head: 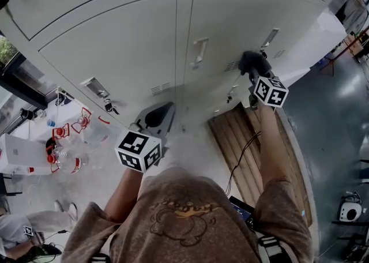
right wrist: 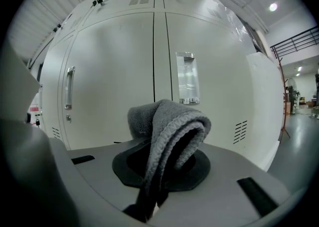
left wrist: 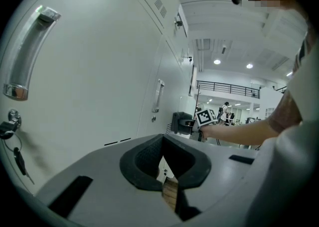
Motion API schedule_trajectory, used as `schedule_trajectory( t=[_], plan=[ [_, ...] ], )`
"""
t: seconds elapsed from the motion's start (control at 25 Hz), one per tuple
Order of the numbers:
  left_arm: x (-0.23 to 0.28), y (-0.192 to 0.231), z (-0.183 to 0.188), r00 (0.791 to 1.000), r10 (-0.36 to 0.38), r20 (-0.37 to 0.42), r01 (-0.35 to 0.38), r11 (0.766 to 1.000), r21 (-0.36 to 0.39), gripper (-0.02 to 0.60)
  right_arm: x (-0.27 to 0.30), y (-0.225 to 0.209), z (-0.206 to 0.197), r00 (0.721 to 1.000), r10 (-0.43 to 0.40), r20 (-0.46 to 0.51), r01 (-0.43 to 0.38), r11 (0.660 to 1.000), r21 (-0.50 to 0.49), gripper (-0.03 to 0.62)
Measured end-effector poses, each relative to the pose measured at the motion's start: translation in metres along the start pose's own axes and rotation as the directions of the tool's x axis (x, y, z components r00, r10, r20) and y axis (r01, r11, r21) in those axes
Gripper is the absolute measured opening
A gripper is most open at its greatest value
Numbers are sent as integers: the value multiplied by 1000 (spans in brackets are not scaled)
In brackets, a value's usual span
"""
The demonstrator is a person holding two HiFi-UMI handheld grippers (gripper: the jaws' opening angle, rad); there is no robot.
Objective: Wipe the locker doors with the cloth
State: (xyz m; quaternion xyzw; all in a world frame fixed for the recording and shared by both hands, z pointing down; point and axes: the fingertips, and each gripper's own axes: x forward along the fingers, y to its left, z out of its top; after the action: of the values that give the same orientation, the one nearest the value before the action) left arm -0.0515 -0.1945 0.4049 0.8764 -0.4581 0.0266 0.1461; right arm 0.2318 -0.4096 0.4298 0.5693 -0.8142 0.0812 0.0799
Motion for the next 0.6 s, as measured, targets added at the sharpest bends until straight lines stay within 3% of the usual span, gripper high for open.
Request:
schedule_trajectory(
  t=[0.28, 0.6],
  plan=[
    [4, -9, -4, 1000, -27, -9, 27, 1000, -2, -2, -33, 13, 3, 994, 79, 69, -78, 997, -5, 38],
    [11, -24, -8, 998, -65, -17, 65, 998, -1, -2, -64, 63, 1, 972, 213, 99, -210, 977, -38, 38]
  ],
)
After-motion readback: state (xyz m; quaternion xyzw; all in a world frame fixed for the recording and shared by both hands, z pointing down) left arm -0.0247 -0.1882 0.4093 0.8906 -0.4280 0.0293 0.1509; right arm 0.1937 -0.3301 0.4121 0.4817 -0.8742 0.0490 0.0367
